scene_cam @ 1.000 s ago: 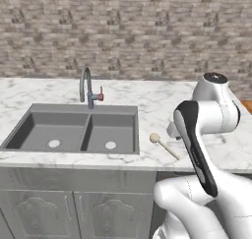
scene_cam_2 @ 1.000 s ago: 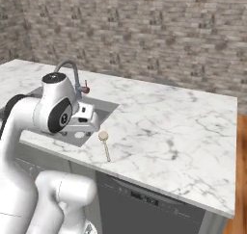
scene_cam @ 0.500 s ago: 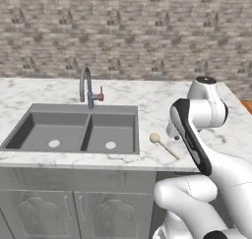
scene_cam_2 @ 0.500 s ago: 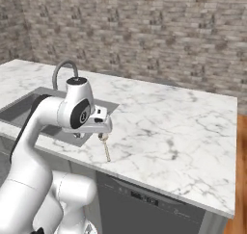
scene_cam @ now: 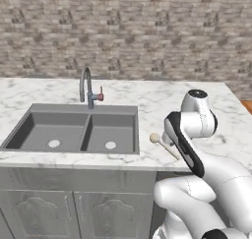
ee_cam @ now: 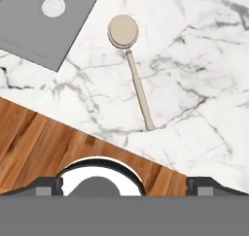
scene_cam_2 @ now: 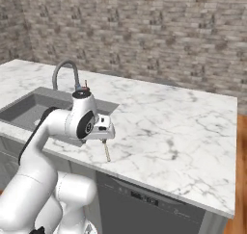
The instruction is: Grab the spray bottle from the cabinet, then place it next to the cutting board for sanitizing. Then grab the dish brush from the countertop next to the sink and place it next to the cutting board.
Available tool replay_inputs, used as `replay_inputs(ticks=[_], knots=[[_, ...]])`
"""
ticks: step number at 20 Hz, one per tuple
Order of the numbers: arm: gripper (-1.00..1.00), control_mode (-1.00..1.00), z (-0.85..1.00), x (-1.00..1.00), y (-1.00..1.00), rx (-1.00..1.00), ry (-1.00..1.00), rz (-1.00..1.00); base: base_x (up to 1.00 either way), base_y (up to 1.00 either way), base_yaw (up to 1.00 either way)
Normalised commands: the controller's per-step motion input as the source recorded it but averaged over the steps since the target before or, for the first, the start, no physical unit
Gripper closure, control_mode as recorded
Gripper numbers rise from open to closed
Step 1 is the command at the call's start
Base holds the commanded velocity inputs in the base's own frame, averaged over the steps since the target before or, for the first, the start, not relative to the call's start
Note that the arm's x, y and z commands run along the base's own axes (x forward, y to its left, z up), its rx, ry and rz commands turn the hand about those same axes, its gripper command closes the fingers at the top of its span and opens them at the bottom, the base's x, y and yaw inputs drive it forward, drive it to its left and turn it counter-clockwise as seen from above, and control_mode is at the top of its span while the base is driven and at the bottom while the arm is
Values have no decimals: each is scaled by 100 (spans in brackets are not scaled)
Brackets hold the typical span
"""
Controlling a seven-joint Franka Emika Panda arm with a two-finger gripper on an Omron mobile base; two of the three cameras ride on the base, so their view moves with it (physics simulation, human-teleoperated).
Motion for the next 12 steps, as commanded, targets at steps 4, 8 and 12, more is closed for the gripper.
replay_inputs(ticks=[4,8,12], knots=[[-100,-100,-38,30,0,-1,-4,1,0,0,0],[-100,-100,-29,29,0,0,-3,3,0,0,0],[-100,-100,-20,25,0,0,-1,0,0,0,0]])
